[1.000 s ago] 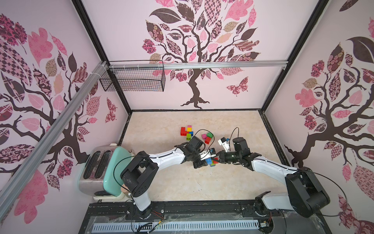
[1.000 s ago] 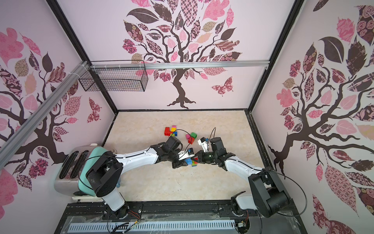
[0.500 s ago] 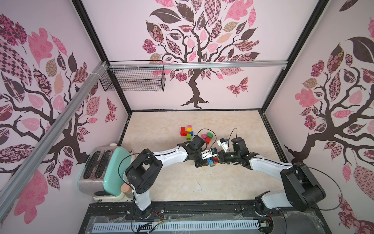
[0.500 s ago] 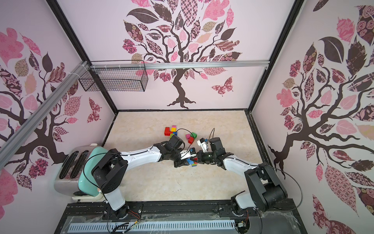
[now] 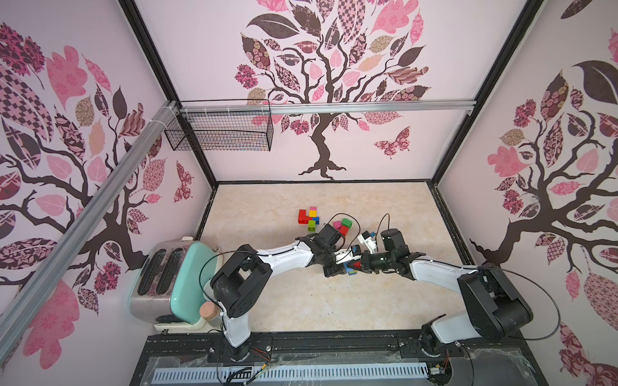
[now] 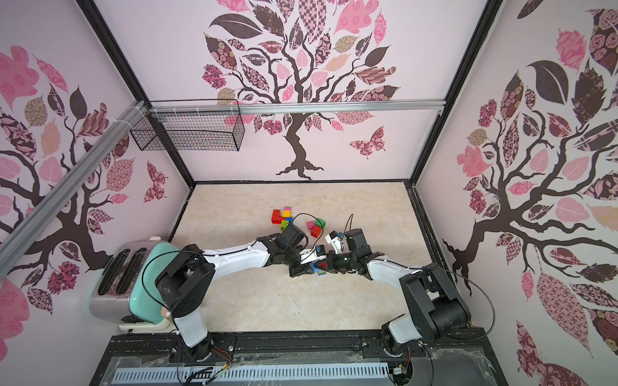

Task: Assemble the number 4 with lego
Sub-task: Assemble the lego brick with the lego brick.

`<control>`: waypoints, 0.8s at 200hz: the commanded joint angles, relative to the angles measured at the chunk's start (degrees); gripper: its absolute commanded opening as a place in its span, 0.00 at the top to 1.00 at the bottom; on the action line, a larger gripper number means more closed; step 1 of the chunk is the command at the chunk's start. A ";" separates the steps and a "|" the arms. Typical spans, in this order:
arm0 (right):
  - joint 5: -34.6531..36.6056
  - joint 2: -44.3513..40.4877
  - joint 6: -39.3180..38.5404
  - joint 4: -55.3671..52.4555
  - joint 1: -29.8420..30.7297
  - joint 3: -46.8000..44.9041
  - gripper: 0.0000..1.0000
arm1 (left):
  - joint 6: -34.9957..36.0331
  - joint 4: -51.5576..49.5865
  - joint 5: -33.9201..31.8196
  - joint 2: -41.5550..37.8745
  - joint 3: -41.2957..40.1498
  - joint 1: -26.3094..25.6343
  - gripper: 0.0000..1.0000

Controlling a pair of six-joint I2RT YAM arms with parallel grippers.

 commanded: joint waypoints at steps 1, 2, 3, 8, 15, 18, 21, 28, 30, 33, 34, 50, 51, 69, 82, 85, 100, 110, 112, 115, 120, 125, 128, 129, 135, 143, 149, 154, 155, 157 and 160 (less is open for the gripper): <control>-1.40 1.57 0.12 -0.16 0.31 0.32 1.00 | 0.26 -1.39 -0.39 1.72 2.13 -0.63 1.00; -1.37 1.56 0.13 -0.16 0.30 0.34 1.00 | 0.25 -1.37 -0.39 1.72 2.11 -0.63 1.00; -1.44 1.56 0.09 -0.16 0.34 0.35 1.00 | 0.25 -1.36 -0.39 1.72 2.15 -0.63 1.00; -1.56 1.69 0.14 -0.16 0.29 0.58 1.00 | 0.37 -1.52 -0.39 1.81 2.17 -0.61 1.00; -1.85 1.73 0.14 -0.16 0.32 0.80 1.00 | 0.42 -1.52 -0.47 1.89 2.14 -0.68 1.00; -1.97 1.87 0.01 -0.17 0.37 0.92 1.00 | 0.42 -1.52 -0.48 1.90 2.18 -0.68 1.00; -2.03 1.91 0.05 -0.16 0.37 0.96 1.00 | 0.41 -1.59 -0.48 1.90 2.18 -0.60 1.00; -1.75 2.06 0.07 -0.27 0.36 1.07 1.00 | 0.40 -1.59 -0.43 1.99 2.20 -0.69 1.00; -1.62 2.14 0.06 -0.36 0.37 1.06 1.00 | 0.41 -1.61 -0.40 2.06 2.19 -0.71 1.00; -1.31 2.32 -0.01 -0.60 0.37 1.19 1.00 | 0.37 -1.62 -0.41 2.02 2.27 -0.76 1.00; -1.15 2.33 -0.02 -0.73 0.37 1.21 1.00 | 0.35 -1.62 -0.40 2.01 2.31 -0.74 1.00; 2.78 3.42 -0.83 -4.42 0.33 1.79 1.00 | 0.40 -1.86 -0.47 2.10 2.43 -0.76 1.00; 3.05 3.54 -0.91 -4.71 0.35 1.78 1.00 | 0.41 -1.87 -0.48 2.13 2.40 -0.74 1.00; 7.66 4.33 -2.56 -9.47 0.34 2.40 1.00 | 0.13 -1.96 -0.87 2.08 2.54 -0.76 1.00; 10.64 4.29 -3.68 -12.15 0.36 2.73 1.00 | 0.13 -1.98 -1.05 2.06 2.53 -0.72 1.00; 11.49 4.28 -3.86 -12.78 0.33 2.79 1.00 | 0.12 -2.11 -1.09 1.93 2.53 -0.72 1.00; 15.19 4.04 -4.97 -15.46 0.37 3.04 1.00 | 0.10 -2.35 -1.46 2.02 2.70 -0.72 1.00; 17.25 3.73 -5.38 -16.70 0.36 3.00 1.00 | 0.07 -2.93 -1.71 2.10 3.06 -0.72 1.00; 17.48 3.63 -5.46 -16.82 0.37 2.91 1.00 | 0.05 -3.04 -1.71 2.15 3.19 -0.72 1.00; 17.78 3.54 -5.52 -16.92 0.37 2.82 1.00 | 0.06 -3.31 -1.71 2.17 3.31 -0.73 1.00; 18.03 3.36 -5.65 -16.99 0.34 2.64 1.00 | 0.06 -3.60 -1.71 2.30 3.54 -0.76 1.00; 18.23 3.25 -5.58 -17.11 0.30 2.60 1.00 | -0.07 -3.89 -1.75 2.36 3.83 -0.72 1.00; 18.36 3.15 -5.57 -17.08 0.31 2.49 1.00 | -0.07 -4.04 -1.79 2.42 3.91 -0.78 1.00; 18.35 3.10 -5.53 -17.06 0.34 2.43 1.00 | -0.13 -4.06 -1.79 2.43 3.97 -0.75 1.00; 18.33 3.03 -5.49 -17.13 0.32 2.38 1.00 | -0.24 -4.14 -1.88 2.50 4.18 -0.80 1.00; 18.60 2.98 -5.55 -17.29 0.36 2.27 1.00 | -0.44 -4.42 -2.03 2.45 4.46 -0.81 1.00; 18.98 2.96 -5.48 -17.35 0.37 2.07 1.00 | -0.84 -4.47 -2.35 2.44 4.63 -0.81 1.00; 19.20 3.05 -5.59 -17.43 0.37 1.96 1.00 | -1.14 -4.56 -2.56 2.52 4.81 -0.81 1.00; 19.30 3.05 -5.58 -17.49 0.37 1.91 1.00 | -1.15 -4.58 -2.62 2.56 4.81 -0.81 1.00; 19.49 3.05 -5.59 -17.59 0.37 1.87 1.00 | -1.25 -4.71 -2.73 2.53 4.99 -0.81 1.00; 19.84 3.11 -5.61 -17.71 0.35 1.78 1.00 | -1.25 -4.89 -2.76 2.52 5.06 -0.81 1.00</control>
